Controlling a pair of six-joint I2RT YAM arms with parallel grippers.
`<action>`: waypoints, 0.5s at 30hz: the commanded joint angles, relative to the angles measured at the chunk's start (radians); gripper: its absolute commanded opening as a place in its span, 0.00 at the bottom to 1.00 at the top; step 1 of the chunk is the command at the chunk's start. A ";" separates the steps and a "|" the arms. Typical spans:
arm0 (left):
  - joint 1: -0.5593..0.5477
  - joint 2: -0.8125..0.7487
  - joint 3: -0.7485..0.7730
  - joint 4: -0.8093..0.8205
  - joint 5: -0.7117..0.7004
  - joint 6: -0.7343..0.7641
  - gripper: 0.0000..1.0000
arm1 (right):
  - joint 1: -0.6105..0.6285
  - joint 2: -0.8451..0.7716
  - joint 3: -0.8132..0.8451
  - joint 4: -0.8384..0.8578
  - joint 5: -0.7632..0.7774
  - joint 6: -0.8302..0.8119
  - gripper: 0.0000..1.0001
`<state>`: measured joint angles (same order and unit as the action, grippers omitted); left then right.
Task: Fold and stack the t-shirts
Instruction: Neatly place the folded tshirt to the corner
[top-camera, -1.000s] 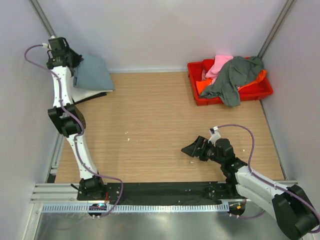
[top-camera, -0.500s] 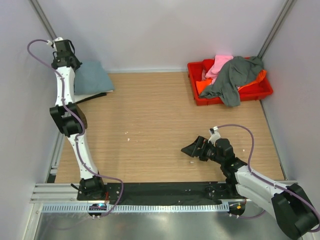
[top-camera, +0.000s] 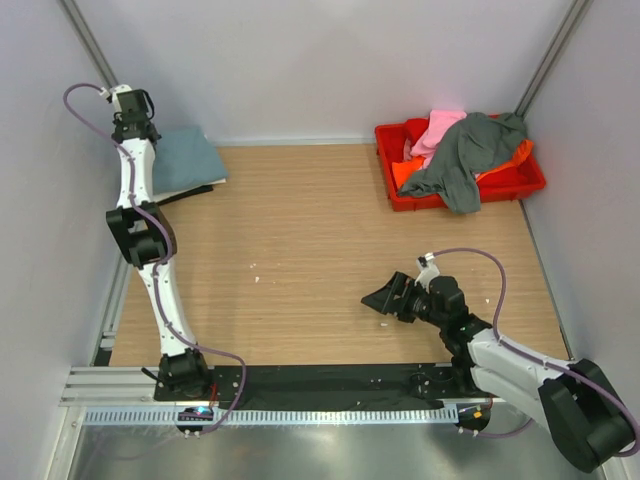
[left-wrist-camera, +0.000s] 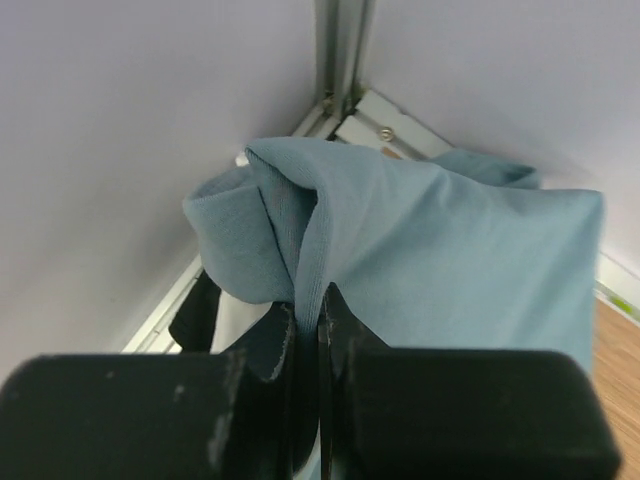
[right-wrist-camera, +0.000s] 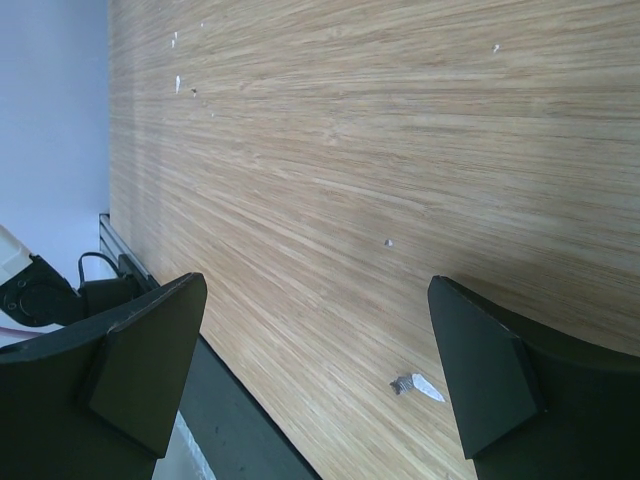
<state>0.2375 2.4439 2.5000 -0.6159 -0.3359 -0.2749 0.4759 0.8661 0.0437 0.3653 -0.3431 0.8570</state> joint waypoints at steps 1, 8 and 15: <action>0.020 0.024 0.040 0.152 -0.051 0.049 0.05 | 0.004 0.037 -0.005 0.064 -0.005 -0.003 1.00; 0.034 0.113 0.022 0.255 -0.040 0.080 0.10 | 0.004 0.105 0.012 0.089 -0.014 -0.004 1.00; 0.100 0.184 0.022 0.243 -0.005 0.048 0.31 | 0.004 0.142 0.024 0.095 -0.017 -0.006 1.00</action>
<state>0.2909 2.6133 2.5000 -0.4389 -0.3470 -0.2073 0.4759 0.9833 0.0540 0.4770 -0.3721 0.8673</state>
